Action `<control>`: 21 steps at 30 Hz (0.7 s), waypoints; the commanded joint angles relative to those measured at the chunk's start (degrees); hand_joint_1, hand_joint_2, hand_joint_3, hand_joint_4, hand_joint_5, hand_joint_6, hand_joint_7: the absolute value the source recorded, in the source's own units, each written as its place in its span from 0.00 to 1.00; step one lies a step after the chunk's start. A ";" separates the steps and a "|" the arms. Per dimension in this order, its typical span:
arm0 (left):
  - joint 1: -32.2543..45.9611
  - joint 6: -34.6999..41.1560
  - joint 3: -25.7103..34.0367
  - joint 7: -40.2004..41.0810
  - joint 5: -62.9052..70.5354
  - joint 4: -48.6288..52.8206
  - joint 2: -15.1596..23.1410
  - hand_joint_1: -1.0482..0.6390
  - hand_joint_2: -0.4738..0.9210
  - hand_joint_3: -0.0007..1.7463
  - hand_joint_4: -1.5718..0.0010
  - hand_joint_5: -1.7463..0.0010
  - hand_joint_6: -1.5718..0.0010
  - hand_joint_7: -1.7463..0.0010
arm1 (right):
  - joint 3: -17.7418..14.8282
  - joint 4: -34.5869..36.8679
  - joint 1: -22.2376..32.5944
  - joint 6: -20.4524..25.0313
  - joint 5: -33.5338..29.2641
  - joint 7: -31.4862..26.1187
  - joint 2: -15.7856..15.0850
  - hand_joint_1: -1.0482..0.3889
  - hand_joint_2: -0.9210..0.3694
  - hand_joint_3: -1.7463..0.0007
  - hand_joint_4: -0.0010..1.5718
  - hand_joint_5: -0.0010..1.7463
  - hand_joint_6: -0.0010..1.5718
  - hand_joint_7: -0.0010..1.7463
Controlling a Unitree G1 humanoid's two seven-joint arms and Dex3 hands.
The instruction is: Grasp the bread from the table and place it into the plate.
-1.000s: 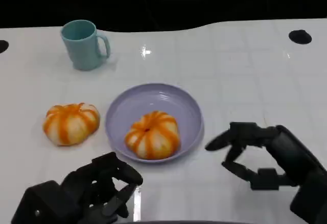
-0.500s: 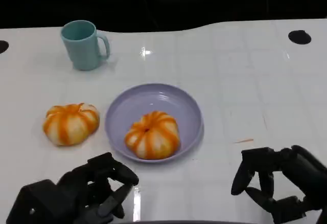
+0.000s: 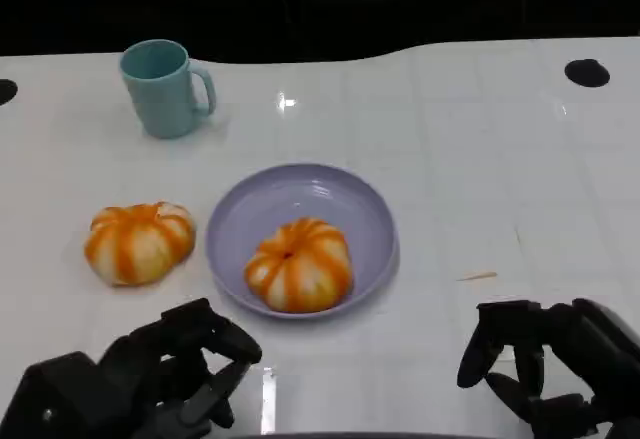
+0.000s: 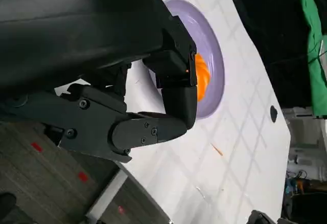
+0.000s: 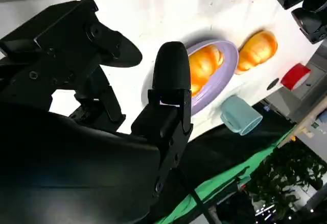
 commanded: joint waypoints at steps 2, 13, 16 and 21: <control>0.05 -1.38 0.08 -0.20 0.38 0.71 0.72 0.40 1.00 0.26 0.60 0.00 0.63 0.24 | -0.16 1.52 -0.40 -1.72 -1.19 -1.80 -0.09 0.74 0.45 0.32 0.58 1.00 0.56 0.70; -0.79 -3.27 -0.05 -0.18 0.68 2.66 0.70 0.39 1.00 0.26 0.61 0.00 0.63 0.23 | -0.26 2.71 -1.24 -2.64 -1.71 -2.46 0.16 0.74 0.50 0.29 0.60 0.99 0.58 0.70; -0.81 -3.72 -0.10 -0.20 0.84 2.88 0.77 0.39 1.00 0.26 0.61 0.00 0.63 0.23 | -0.23 2.98 -1.46 -3.10 -1.49 -2.54 0.09 0.74 0.51 0.28 0.61 0.99 0.58 0.70; -0.92 -3.72 0.04 -0.25 0.68 3.04 0.57 0.39 1.00 0.26 0.61 0.00 0.63 0.24 | -0.26 2.57 -1.61 -2.46 -1.23 -2.18 0.15 0.73 0.51 0.27 0.60 1.00 0.59 0.70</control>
